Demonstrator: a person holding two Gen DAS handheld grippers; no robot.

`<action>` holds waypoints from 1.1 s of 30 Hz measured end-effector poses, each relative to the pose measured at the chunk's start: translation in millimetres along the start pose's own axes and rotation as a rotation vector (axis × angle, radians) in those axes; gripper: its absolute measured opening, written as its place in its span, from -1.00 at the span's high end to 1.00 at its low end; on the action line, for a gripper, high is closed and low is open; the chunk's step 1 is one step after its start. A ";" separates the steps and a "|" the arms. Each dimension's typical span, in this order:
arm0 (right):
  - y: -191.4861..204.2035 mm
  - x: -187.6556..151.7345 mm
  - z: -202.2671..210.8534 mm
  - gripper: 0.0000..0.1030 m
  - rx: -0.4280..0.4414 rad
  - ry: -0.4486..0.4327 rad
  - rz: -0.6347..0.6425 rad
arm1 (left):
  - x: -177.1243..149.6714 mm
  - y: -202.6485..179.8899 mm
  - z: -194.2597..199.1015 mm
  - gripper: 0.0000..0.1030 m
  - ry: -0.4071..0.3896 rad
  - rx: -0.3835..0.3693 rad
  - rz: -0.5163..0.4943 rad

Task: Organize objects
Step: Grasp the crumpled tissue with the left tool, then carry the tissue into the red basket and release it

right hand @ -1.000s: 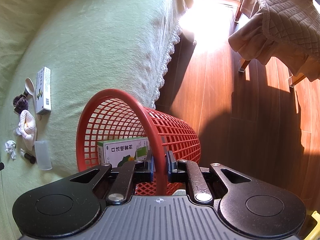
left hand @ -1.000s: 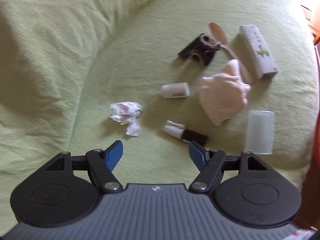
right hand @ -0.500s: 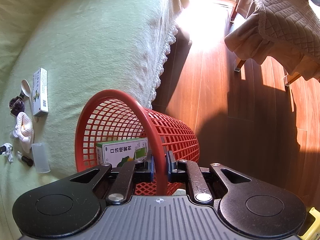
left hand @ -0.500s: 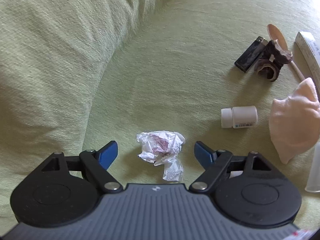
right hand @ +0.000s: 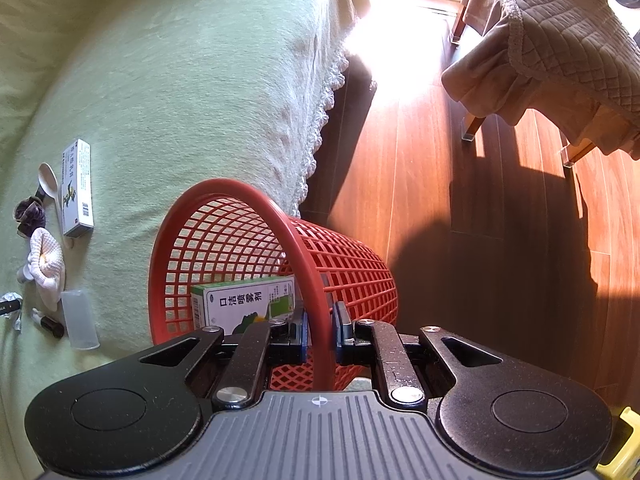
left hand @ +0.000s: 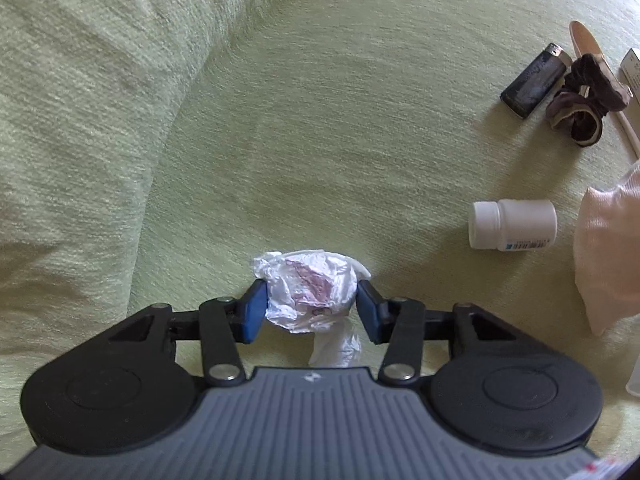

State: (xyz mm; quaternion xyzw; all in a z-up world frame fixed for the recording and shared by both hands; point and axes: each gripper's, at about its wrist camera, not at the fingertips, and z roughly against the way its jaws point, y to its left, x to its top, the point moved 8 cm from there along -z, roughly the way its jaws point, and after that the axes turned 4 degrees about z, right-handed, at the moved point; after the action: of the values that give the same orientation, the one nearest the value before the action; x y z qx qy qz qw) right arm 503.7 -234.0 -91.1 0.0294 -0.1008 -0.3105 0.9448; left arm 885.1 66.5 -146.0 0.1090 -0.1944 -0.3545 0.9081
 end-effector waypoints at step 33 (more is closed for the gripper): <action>1.6 -6.1 0.3 0.83 0.028 -0.012 0.038 | -43.4 -191.1 225.3 0.30 -0.049 -0.382 -0.089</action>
State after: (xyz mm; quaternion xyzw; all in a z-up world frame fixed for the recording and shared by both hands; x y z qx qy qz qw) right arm 499.7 -229.1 -91.7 0.0387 -0.1113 -0.2911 0.9494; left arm 644.0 -55.8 -19.2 -0.0655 -0.1406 -0.4271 0.8908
